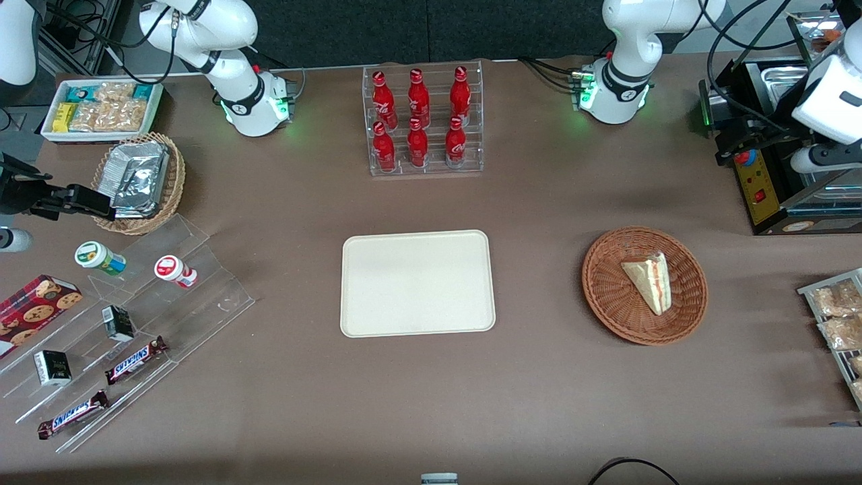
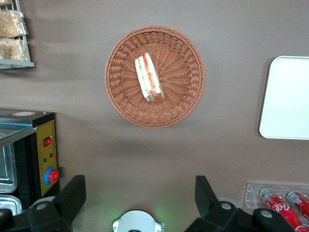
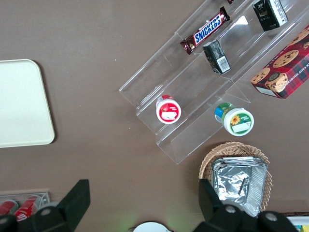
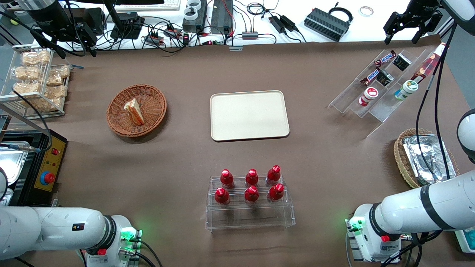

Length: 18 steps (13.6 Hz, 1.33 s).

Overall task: Place sandwich from basket to tray
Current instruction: 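Move the left gripper over the sandwich in the wicker basket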

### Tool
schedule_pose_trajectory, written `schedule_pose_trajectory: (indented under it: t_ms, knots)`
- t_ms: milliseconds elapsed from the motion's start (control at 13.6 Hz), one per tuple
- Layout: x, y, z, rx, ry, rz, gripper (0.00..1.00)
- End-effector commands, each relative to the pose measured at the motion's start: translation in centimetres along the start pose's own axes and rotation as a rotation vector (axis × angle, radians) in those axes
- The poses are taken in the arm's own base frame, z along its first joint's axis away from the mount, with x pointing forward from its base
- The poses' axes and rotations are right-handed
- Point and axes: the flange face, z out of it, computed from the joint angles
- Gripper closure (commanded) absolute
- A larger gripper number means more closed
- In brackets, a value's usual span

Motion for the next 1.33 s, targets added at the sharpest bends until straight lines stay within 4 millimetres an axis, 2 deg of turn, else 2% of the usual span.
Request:
schedule_pose_trajectory:
  t_ms: [0,74,221,368,516,663,884,1253]
  knots:
    - [0.4,0.1,-0.1,-0.011,-0.026,0.037,0.0]
    - [0.7,0.1,0.1,-0.015,-0.028,0.038,0.0]
    - [2.6,0.2,2.9,-0.002,-0.071,0.017,0.0]
    - [5.7,0.4,7.2,0.018,-0.112,-0.127,0.0]
    - [7.5,0.8,11.9,0.026,-0.092,-0.333,0.0]
    - [7.7,1.0,17.6,0.019,-0.034,-0.411,0.0]
    - [8.1,1.6,24.3,-0.019,0.052,-0.535,0.0]
    - [6.7,1.6,32.1,-0.008,0.103,-0.485,0.0]
